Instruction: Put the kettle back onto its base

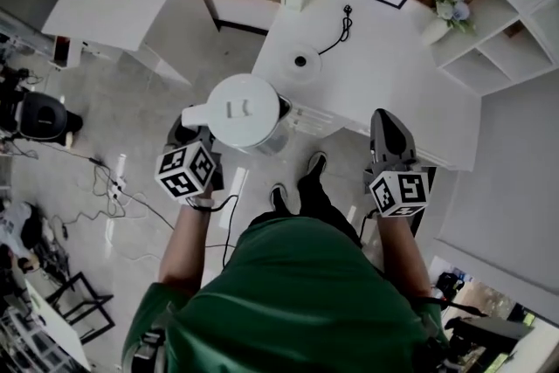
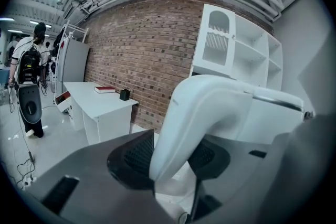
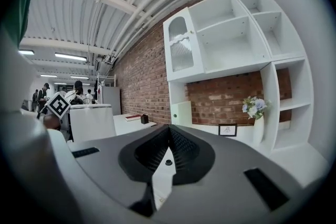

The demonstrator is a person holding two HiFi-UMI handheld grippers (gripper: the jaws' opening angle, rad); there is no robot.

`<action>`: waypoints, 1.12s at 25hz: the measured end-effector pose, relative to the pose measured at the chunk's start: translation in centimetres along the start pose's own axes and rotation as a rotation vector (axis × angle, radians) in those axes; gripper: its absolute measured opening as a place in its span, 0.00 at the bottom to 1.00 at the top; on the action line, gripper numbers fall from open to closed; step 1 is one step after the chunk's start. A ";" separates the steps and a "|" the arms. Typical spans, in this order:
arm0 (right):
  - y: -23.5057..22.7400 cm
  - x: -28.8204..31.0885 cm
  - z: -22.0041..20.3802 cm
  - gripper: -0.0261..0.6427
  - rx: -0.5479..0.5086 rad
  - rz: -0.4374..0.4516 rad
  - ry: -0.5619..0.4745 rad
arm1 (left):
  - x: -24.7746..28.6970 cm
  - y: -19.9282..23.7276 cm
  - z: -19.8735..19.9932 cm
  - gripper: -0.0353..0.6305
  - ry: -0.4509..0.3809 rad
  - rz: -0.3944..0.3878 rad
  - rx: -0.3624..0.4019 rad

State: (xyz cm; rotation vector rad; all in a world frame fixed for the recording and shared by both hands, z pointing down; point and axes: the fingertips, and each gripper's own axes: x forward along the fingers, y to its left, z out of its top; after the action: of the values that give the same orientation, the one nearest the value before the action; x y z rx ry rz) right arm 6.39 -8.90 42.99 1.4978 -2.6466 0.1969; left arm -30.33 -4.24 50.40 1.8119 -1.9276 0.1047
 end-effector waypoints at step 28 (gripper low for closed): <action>-17.9 15.9 1.3 0.07 0.048 0.019 0.054 | 22.0 -7.8 4.3 0.32 0.016 -0.015 0.063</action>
State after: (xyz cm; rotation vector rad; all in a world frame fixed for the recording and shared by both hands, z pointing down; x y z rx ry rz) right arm 13.53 -31.69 45.19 1.4605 -2.6323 0.3008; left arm -24.09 -26.99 53.25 1.8608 -1.9192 0.1759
